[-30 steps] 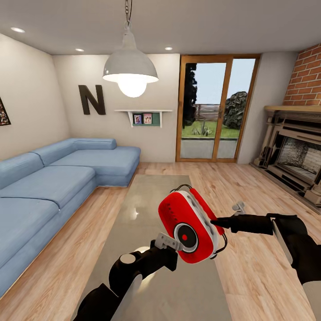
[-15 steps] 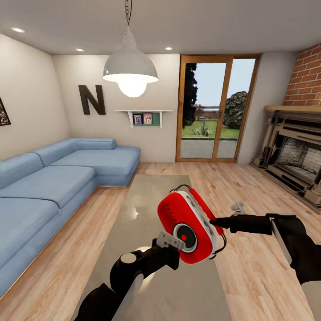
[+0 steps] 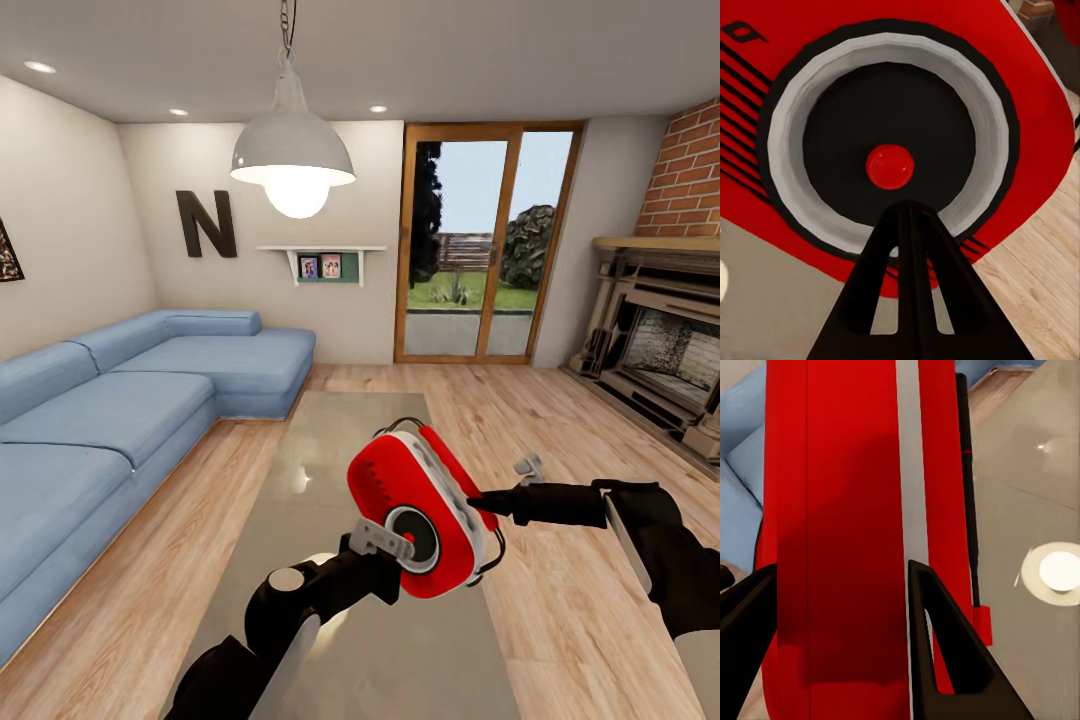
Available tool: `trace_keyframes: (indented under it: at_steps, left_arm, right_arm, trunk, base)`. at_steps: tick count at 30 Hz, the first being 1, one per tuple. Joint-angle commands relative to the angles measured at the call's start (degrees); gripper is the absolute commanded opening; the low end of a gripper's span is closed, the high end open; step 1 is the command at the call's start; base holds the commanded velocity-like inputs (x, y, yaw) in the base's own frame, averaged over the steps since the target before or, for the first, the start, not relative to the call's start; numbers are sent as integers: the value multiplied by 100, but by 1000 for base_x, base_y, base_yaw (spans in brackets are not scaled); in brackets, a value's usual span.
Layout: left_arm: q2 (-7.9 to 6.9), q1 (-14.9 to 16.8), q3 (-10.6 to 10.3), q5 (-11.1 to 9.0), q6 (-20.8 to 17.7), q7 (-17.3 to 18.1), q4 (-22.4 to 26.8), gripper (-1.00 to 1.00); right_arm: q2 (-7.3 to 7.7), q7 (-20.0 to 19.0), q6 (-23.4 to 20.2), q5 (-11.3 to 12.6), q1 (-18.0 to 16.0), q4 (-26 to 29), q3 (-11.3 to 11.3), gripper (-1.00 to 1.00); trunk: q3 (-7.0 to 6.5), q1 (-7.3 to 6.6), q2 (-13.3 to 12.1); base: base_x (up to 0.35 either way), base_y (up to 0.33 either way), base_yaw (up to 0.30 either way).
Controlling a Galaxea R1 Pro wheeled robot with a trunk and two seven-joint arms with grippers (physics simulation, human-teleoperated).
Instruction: Turn on the radio receiver that's on the table in the living room.
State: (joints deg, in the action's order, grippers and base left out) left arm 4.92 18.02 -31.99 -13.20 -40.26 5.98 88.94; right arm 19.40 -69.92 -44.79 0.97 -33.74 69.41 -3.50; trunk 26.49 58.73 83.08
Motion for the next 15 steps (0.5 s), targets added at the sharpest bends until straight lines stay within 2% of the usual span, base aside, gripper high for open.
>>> trace_keyframes:
  at_steps: [1,7,10,15]
  left_arm:
    - [-5,0,0,3,0,0,0,-100]
    - [-25,0,6,19,1,-7,0,-100]
    - [-55,0,1,27,1,-9,-7,-100]
    - [-91,0,-4,28,7,-4,-9,-100]
  right_arm:
    - [0,-31,-11,26,-1,3,-2,-100]
    - [2,-96,-12,26,-2,3,-2,-100]
    - [2,-367,-22,26,-1,3,-2,-100]
    - [-1,-450,-27,26,-1,3,5,-100]
  trunk:
    - [0,0,0]
    - [0,0,0]
    - [0,0,0]
    - [0,0,0]
  base:
    - [0,0,0]
    - [0,0,0]
    - [0,0,0]
    - [0,0,0]
